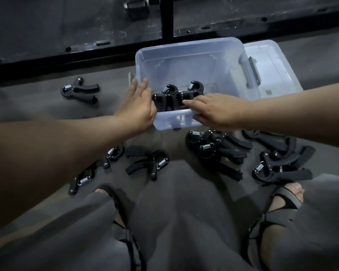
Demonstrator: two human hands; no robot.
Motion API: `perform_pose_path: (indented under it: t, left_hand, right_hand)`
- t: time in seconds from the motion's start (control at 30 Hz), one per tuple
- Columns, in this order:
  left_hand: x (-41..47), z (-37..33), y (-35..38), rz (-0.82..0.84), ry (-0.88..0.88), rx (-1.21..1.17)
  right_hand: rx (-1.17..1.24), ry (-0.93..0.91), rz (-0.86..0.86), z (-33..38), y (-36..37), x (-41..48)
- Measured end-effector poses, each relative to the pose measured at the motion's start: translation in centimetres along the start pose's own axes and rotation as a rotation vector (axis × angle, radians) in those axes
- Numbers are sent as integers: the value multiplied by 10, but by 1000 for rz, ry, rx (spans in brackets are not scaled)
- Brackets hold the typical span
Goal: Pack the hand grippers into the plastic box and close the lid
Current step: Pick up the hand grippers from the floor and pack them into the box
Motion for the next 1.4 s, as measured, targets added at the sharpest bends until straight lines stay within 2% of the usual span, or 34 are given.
perform_pose_path:
  t: [0.1, 0.17, 0.2, 0.23, 0.27, 0.33, 0.37, 0.4, 0.47, 0.6, 0.67, 0.87, 1.07, 1.13, 1.23, 1.3, 1.4]
  left_hand:
    - [-1, 1, 0, 10, -1, -6]
    - [-1, 1, 0, 15, -4, -7]
    - [-1, 0, 0, 19, -9, -10]
    - [-2, 0, 0, 23, -15, -14]
    - [-2, 1, -1, 23, -19, -14]
    - [-1, 1, -2, 14, -19, -11]
    - [0, 1, -2, 8, -18, -13]
    - [1, 2, -1, 4, -20, -22]
    - [4, 4, 0, -9, -27, -55]
    - [8, 7, 0, -24, -27, -81]
    - [8, 7, -1, -29, -22, -77]
    - [10, 6, -4, -27, -7, -79]
    - [19, 14, -9, -47, -17, -137]
    - [23, 17, -11, -59, -18, -154]
    - [31, 21, -14, -92, -20, -167]
    - [37, 22, -15, -105, -30, -187]
    - [45, 22, -15, -110, -43, -205]
  right_hand:
    - [-154, -207, -103, 9, 0, -23]
    - [-214, -469, -39, 22, 12, -42]
    - [-255, -539, 47, 28, 23, -51]
    - [-291, -495, 170, 29, 37, -56]
    - [-301, -338, 289, 25, 51, -59]
    - [-228, 120, 436, 9, 71, -65]
    - [-159, 309, 506, 3, 79, -69]
    - [-74, 423, 566, 1, 88, -71]
    - [100, 536, 581, -1, 97, -70]
    - [417, 754, 483, -5, 92, -62]
    - [464, 785, 476, 0, 92, -56]
    - [663, 700, 579, 30, 82, -45]
    - [1408, 583, 840, 58, 15, -26]
    - [1691, 577, 879, 57, -10, -16]
    - [1953, 542, 681, 35, -40, 12]
    - [2045, 518, 514, 19, -56, 30]
    - [2150, 560, 389, -3, -59, 50]
Point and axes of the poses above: each hand's wrist, its own x-axis towards the middle knuckle, its own y-axis out of the palm, z = x × y, the point moved 5 cm from there along x, towards the middle knuckle, and after that the axes turned 7 degrees about x, right-handed, at the moved point
